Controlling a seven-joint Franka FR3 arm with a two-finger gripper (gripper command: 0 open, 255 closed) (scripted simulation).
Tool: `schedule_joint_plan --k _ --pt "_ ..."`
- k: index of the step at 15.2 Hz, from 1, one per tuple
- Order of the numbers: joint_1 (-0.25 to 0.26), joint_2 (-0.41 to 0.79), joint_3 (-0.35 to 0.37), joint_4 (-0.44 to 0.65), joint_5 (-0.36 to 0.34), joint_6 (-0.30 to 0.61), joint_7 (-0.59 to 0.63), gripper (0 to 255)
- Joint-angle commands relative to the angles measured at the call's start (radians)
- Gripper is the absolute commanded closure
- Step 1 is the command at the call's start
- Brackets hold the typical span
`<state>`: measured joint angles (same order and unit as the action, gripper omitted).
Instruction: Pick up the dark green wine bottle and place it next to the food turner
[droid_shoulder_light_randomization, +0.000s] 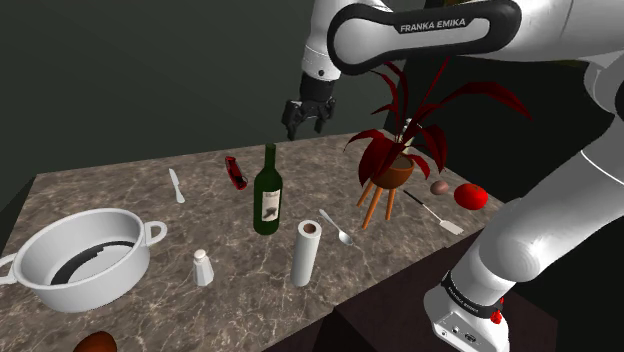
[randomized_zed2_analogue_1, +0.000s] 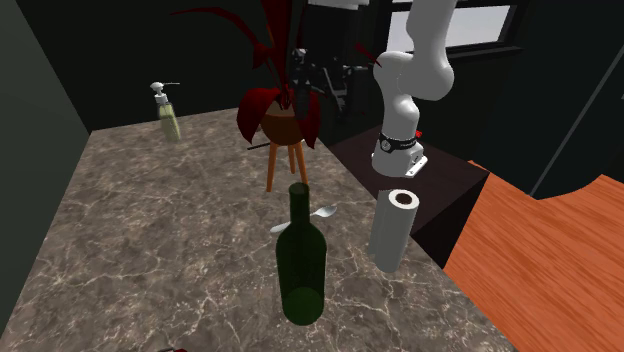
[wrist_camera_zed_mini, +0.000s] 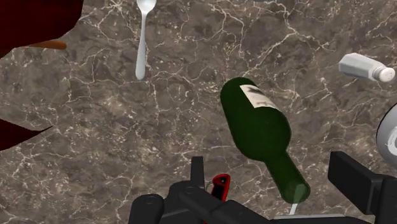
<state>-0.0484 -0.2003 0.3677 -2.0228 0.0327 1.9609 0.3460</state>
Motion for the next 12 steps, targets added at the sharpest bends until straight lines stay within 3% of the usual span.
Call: schedule_joint_plan --k 1,7,12 --pt "0.000 0.076 0.024 0.046 -0.027 0.015 0.060 0" --pt "0.030 0.318 0.061 0.240 -0.132 0.012 0.221 0" --pt "0.031 0.338 0.058 0.197 -0.144 0.074 0.229 0"
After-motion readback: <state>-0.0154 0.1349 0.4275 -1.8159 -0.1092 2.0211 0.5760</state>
